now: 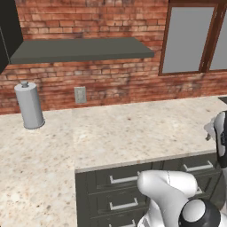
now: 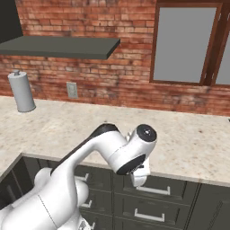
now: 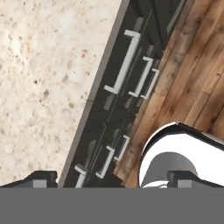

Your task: Take the tongs from the drawer on the right and place them on the dining counter next to the tray containing the kebab skewer.

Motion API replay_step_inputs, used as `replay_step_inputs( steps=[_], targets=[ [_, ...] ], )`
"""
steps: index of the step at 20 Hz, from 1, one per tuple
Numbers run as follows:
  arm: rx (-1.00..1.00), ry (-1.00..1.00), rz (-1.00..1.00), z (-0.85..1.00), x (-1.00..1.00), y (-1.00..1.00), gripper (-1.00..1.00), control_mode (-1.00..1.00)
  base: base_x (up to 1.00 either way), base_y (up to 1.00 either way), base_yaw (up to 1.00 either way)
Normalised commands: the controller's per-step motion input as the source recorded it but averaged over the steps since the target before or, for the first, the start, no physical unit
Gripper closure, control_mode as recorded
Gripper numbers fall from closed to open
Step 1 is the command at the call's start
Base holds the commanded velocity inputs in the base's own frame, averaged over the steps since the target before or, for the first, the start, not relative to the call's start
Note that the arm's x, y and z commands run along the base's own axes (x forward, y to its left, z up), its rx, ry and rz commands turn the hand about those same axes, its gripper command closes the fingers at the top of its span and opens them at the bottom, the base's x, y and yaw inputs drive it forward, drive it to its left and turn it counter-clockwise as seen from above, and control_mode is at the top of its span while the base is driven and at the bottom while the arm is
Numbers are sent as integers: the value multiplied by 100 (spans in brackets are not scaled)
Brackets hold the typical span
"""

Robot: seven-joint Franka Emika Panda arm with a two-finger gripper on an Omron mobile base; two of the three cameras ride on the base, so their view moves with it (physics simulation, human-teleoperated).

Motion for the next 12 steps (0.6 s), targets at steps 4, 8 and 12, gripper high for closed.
replay_step_inputs(
  steps=[4, 8, 12],
  targets=[
    [5, -1, 0, -14, 0, -39, -100, -100, 0, 0, 0],
    [2, -16, 0, -27, 0, -22, -100, -100, 0, 0, 0],
    [0, -24, -2, -39, 0, -17, -100, -100, 0, 0, 0]
  ],
)
